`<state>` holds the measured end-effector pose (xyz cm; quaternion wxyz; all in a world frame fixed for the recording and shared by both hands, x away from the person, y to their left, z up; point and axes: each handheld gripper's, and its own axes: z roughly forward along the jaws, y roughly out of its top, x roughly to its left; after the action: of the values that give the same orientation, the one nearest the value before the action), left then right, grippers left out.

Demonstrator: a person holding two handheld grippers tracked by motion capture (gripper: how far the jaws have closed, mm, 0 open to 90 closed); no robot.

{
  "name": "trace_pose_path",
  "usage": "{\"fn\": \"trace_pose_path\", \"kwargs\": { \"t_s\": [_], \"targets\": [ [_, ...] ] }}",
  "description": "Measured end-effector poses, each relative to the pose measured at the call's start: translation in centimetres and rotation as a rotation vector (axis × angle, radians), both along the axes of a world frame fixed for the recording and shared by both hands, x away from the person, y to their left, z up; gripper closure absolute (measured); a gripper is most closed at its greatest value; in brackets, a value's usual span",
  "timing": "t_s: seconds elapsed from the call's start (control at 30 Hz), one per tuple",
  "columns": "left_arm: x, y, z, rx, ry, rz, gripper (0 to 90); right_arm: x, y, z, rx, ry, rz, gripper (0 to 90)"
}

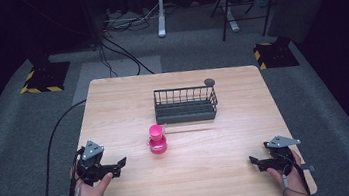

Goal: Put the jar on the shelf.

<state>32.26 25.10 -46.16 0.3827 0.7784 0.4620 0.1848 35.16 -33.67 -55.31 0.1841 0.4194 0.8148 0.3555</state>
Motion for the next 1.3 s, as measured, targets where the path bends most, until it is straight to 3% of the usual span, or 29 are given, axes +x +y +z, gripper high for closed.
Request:
{"fn": "trace_pose_path", "kwargs": {
  "t_s": [0.5, 0.67, 1.3],
  "targets": [
    [1.0, -1.3, 1.4, -0.014, -0.039, -0.019, 5.1, 0.0, 0.0, 0.0, 0.000, 0.000, 0.000, 10.5],
    [1.5, -1.8, 1.6, -0.045, -0.050, -0.023, 3.7, 0.0, 0.0, 0.0, 0.000, 0.000, 0.000, 10.5],
    [2.9, -4.4, 2.1, -0.056, -0.084, -0.077, 3.9, 0.0, 0.0, 0.0, 0.000, 0.000, 0.000, 10.6]
  ]
}}
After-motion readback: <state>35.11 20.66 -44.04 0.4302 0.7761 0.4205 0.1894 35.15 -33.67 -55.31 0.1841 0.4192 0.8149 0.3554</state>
